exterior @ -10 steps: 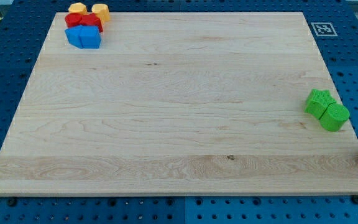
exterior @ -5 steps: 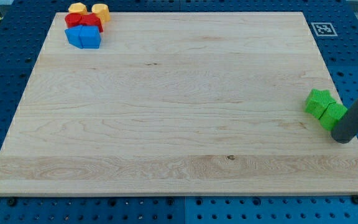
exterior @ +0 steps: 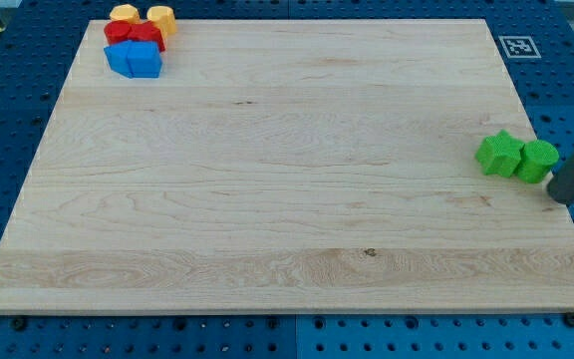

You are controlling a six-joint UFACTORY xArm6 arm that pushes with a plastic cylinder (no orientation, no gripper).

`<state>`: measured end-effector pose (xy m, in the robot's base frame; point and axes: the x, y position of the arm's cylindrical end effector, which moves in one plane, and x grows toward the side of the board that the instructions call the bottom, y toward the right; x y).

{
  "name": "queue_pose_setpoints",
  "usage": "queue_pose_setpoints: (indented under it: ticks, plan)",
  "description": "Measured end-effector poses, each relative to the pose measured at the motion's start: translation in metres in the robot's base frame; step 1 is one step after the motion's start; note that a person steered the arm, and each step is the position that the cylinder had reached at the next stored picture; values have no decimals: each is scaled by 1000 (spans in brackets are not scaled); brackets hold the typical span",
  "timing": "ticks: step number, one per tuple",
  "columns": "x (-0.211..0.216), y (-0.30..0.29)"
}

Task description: Move the green blocks to the right center of the board

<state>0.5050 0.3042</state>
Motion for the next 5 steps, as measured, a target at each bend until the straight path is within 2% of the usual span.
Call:
queue_pose_setpoints:
  ticks: [2, 5]
  plan:
    - [-27, 21]
    - [-39, -11]
